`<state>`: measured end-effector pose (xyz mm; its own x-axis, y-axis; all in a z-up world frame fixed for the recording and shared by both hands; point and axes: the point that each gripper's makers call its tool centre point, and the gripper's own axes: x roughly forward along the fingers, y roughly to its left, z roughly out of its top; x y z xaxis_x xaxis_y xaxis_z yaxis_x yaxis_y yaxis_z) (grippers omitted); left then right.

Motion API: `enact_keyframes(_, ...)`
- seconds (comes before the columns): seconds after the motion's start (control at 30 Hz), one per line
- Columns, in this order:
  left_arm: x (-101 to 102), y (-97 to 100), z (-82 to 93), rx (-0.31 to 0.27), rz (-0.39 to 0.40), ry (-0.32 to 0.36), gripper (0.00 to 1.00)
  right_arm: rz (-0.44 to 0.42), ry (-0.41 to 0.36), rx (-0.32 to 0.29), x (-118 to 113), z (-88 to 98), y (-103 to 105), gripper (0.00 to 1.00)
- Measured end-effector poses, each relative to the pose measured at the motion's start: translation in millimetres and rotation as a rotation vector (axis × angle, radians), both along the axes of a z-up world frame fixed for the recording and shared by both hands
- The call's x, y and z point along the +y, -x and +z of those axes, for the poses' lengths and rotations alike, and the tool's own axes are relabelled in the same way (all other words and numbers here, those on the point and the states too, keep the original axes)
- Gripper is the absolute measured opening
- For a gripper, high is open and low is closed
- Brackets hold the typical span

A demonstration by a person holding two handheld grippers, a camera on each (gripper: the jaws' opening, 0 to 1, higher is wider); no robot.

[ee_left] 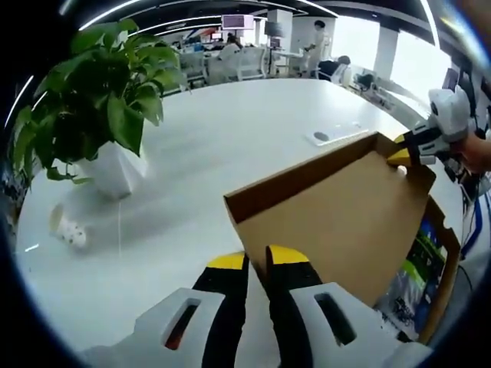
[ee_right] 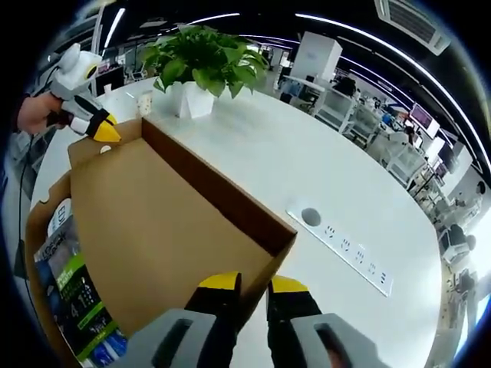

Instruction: Operate the shoe box by opening the lid, removing the specified soft item, and placing it in the target area until the item is outside and the box remains undamaged.

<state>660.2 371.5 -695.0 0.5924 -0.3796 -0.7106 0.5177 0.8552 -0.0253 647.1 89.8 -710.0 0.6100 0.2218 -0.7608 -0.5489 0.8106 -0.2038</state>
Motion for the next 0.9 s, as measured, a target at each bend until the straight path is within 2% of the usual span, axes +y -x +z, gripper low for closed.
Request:
enact_keyframes(0.6, -2.2, 1.4, -3.1, 0.01, -0.001, -0.009, 0.1, -0.017, -0.016, 0.006, -1.3, -2.9, -0.4, 0.08)
enact_keyframes(0.9, 0.9, 3.9, -9.8, 0.058, 0.002, 0.012, 0.12, -0.021, -0.008, 0.011, -1.4, -5.4, 1.1, 0.09)
